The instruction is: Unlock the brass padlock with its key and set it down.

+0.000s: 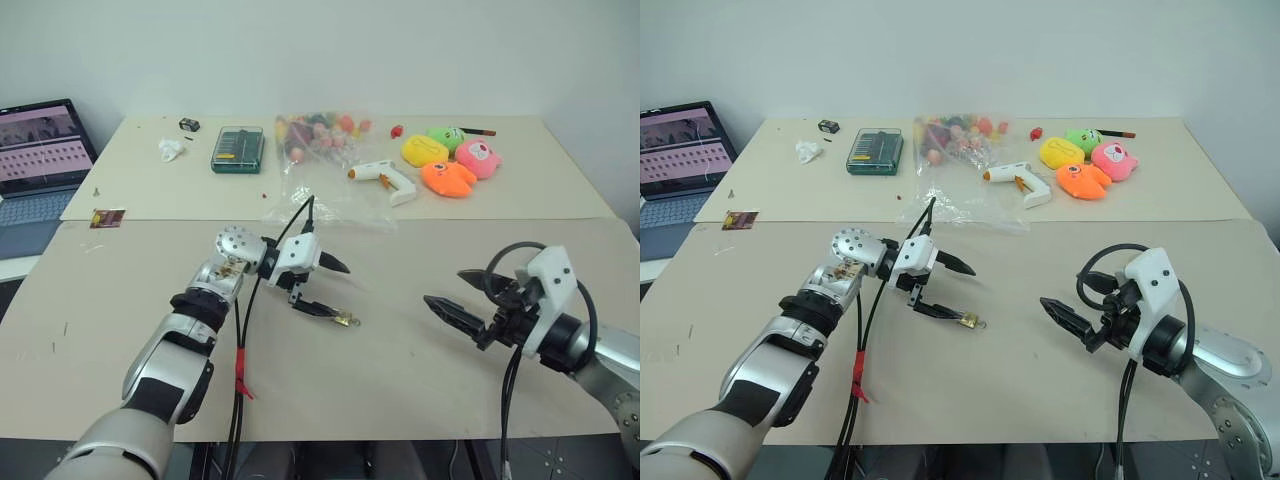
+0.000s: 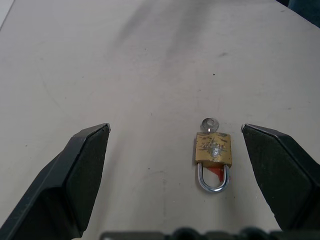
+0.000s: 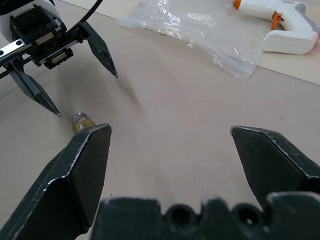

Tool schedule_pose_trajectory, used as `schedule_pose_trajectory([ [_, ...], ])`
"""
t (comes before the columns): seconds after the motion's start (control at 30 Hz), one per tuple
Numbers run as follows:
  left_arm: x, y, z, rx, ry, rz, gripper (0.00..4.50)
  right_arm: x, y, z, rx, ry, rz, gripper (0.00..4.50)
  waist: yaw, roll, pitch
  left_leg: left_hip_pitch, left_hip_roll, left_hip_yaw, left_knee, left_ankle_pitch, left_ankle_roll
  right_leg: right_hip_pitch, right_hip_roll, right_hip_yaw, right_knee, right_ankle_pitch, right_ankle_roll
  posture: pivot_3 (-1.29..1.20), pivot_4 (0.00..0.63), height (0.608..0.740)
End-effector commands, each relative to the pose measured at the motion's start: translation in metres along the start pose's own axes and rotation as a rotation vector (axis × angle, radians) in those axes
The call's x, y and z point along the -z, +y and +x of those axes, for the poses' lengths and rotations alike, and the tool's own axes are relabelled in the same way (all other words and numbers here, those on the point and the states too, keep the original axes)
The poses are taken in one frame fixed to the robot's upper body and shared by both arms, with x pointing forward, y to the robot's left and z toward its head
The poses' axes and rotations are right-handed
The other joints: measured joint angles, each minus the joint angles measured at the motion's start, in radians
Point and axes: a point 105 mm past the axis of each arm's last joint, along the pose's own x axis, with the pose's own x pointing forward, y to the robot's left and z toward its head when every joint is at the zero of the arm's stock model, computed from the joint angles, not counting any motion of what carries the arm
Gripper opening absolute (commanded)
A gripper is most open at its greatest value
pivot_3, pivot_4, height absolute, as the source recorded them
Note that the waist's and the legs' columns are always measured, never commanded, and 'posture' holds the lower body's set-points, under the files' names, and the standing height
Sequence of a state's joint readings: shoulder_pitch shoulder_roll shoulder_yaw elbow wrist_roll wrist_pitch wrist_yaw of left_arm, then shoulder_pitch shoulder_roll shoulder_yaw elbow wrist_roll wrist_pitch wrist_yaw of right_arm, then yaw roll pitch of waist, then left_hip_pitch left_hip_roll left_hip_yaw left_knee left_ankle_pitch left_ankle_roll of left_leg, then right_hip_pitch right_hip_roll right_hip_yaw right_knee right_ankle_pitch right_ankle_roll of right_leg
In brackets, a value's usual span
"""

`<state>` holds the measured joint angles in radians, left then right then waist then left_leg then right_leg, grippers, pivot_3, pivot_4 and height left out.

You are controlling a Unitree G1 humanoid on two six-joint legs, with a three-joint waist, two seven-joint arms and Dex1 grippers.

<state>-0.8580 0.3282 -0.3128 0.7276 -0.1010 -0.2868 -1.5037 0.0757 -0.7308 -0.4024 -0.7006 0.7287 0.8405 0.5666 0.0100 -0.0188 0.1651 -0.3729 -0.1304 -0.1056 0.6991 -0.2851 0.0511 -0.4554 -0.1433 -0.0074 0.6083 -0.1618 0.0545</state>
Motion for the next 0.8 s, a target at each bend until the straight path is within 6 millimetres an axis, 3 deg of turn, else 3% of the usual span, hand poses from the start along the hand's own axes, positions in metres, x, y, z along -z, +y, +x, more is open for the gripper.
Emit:
schedule_pose_trajectory([
  [0.03,0.001,-0.010,0.003,0.043,0.027,0.066,4.50,-0.008,-0.002,-0.002,0.011,-0.027,-0.041,4.47,-0.001,0.000,0.000,0.000,0.000,0.000,0.000,0.000,0.000,0.000,0.000,0.000,0.000,0.000,0.000,0.00,0.150,0.740],
  [0.23,0.011,-0.020,0.006,0.056,0.059,0.075,4.50,-0.008,-0.005,0.000,0.009,-0.030,-0.047,4.47,0.002,0.000,0.000,0.000,0.000,0.000,0.000,0.000,0.000,0.000,0.000,0.000,0.000,0.000,0.000,0.00,0.150,0.740],
  [0.7,0.014,-0.010,0.019,0.013,0.026,-0.003,4.50,-0.009,-0.006,0.002,0.018,-0.034,-0.050,4.47,0.002,0.000,0.000,0.001,0.000,0.001,0.001,0.000,0.000,0.001,0.000,0.000,0.000,0.000,0.000,0.00,0.150,0.740],
  [0.8,0.025,-0.013,0.019,0.028,0.059,-0.033,4.50,-0.012,-0.005,0.001,0.021,-0.037,-0.048,4.47,0.002,0.000,0.000,0.001,0.000,0.001,0.001,0.000,0.001,0.001,0.000,0.000,0.000,0.000,0.000,0.00,0.150,0.740],
])
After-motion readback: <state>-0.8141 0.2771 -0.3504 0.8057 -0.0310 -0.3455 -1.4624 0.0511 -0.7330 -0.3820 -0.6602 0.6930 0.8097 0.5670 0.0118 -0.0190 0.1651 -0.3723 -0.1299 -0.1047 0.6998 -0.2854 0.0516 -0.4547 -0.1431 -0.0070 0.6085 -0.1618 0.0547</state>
